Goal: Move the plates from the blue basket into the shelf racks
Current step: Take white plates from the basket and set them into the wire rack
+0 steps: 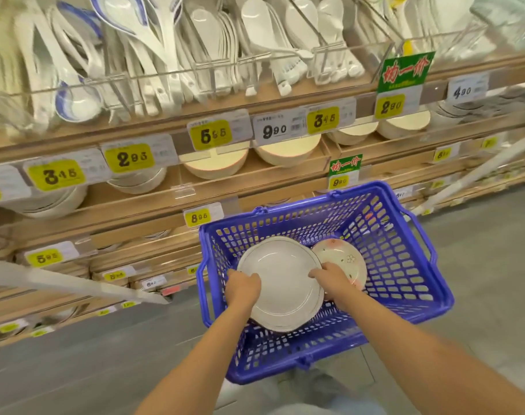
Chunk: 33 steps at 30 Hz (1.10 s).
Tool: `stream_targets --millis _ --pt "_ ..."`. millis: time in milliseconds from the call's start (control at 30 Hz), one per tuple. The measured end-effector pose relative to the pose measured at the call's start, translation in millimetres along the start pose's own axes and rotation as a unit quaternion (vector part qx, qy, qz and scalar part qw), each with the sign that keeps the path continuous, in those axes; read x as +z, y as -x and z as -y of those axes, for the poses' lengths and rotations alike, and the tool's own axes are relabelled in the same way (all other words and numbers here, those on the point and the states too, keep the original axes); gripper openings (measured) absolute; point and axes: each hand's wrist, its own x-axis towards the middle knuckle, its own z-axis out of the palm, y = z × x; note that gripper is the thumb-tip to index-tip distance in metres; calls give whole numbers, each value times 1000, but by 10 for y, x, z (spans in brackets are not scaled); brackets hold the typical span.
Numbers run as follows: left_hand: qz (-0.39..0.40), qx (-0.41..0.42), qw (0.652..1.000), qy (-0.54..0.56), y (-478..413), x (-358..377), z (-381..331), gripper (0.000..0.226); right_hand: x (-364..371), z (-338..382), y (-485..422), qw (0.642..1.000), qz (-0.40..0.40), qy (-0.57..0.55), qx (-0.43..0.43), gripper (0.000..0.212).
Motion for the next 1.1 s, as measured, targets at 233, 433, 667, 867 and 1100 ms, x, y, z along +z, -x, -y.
stream_targets --millis 233,433,667,867,1100 --pt "34 102 985 137 187 -338 -92 30 -124 57 287 993 33 -102 -52 30" --pt "229 52 944 231 425 -555 -326 42 -385 185 638 971 4 -217 -95 33" --pt "225 122 950 182 881 -463 -668 40 -886 154 985 966 -30 -222 -131 34" --pt "189 166 954 164 1438 -45 -904 35 -1508 -137 1173 952 -46 -257 -163 15" --pt "201 197 946 159 2371 817 -1244 28 -2633 -709 1336 941 -76 -279 -176 38"
